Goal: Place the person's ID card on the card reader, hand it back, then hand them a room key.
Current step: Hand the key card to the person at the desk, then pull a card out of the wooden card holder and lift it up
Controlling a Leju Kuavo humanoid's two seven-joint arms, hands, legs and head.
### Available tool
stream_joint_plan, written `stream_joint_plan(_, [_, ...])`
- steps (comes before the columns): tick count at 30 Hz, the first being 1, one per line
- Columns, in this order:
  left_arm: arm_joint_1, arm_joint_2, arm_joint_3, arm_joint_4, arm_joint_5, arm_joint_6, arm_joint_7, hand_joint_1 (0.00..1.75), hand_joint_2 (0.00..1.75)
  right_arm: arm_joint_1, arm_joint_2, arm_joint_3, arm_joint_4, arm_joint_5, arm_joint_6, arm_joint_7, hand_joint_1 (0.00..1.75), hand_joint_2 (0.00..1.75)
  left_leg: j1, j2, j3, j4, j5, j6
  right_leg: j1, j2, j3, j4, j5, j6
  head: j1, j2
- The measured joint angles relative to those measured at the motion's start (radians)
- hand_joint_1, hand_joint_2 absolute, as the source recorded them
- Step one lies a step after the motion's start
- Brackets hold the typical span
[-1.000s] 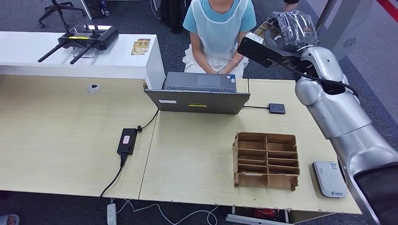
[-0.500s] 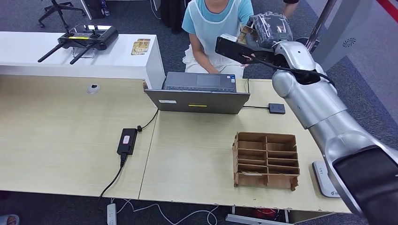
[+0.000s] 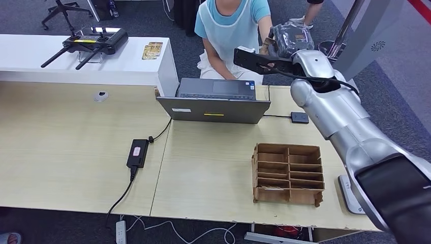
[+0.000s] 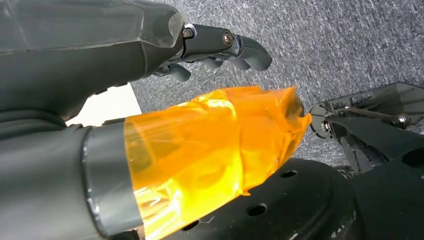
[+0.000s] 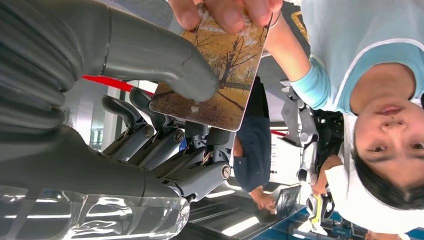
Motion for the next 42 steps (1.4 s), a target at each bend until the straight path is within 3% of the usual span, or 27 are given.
stream_joint_plan(7, [0.0, -0.001, 0.0, 0.0, 0.003, 0.0, 0.003, 0.0, 0.0, -0.004, 0.005, 0.012, 0.025, 0.01, -0.002, 0.001, 1.75, 1.75, 0.0, 0.0, 0.0, 0.0, 0.0, 0.0, 0.0, 0.0, 0.0, 0.0, 0.0, 0.0, 0.0, 0.0])
stream_joint_plan(8, [0.0, -0.001, 0.0, 0.0, 0.003, 0.0, 0.003, 0.0, 0.0, -0.004, 0.006, 0.013, 0.028, 0.011, -0.002, 0.001, 1.66, 1.75, 0.0, 0.0, 0.0, 0.0, 0.0, 0.0, 0.0, 0.0, 0.0, 0.0, 0.0, 0.0, 0.0, 0.0])
stream_joint_plan(11, [0.0, -0.001, 0.0, 0.0, 0.003, 0.0, 0.003, 0.0, 0.0, -0.005, 0.008, 0.015, 0.035, 0.014, -0.002, 0.0, 0.36, 1.75, 0.0, 0.0, 0.0, 0.0, 0.0, 0.0, 0.0, 0.0, 0.0, 0.0, 0.0, 0.0, 0.0, 0.0])
stream_joint_plan(12, [0.0, -0.001, 0.0, 0.0, 0.003, 0.0, 0.003, 0.0, 0.0, -0.005, 0.008, 0.016, 0.038, 0.015, -0.002, 0.0, 0.01, 1.75, 0.0, 0.0, 0.0, 0.0, 0.0, 0.0, 0.0, 0.0, 0.0, 0.0, 0.0, 0.0, 0.0, 0.0])
stream_joint_plan(22, [0.001, -0.001, 0.0, 0.0, 0.008, 0.0, 0.003, 0.0, 0.0, -0.005, 0.009, 0.014, 0.047, 0.024, -0.033, 0.01, 0.0, 1.75, 0.0, 0.0, 0.0, 0.0, 0.0, 0.0, 0.0, 0.0, 0.0, 0.0, 0.0, 0.0, 0.0, 0.0])
stream_joint_plan(31, [0.003, -0.001, 0.0, 0.0, 0.014, 0.0, 0.0, 0.0, 0.0, 0.021, -0.008, -0.039, 0.007, 0.022, -0.176, 0.039, 0.0, 1.75, 0.0, 0.0, 0.0, 0.0, 0.0, 0.0, 0.0, 0.0, 0.0, 0.0, 0.0, 0.0, 0.0, 0.0])
stream_joint_plan(36, [0.008, -0.001, 0.0, 0.0, 0.023, 0.001, -0.005, 0.0, 0.0, 0.102, -0.04, -0.12, -0.103, -0.02, -0.282, -0.001, 0.0, 1.75, 0.0, 0.0, 0.0, 0.0, 0.0, 0.0, 0.0, 0.0, 0.0, -0.001, 0.0, 0.0, 0.0, 0.0])
stream_joint_plan(42, [0.013, -0.001, 0.0, 0.0, 0.035, 0.006, -0.013, 0.0, 0.0, 0.269, -0.061, -0.249, -0.313, -0.155, -0.343, -0.079, 0.0, 1.75, 0.0, 0.0, 0.0, 0.0, 0.0, 0.0, 0.0, 0.0, 0.0, -0.001, 0.0, 0.0, 0.0, 0.0])
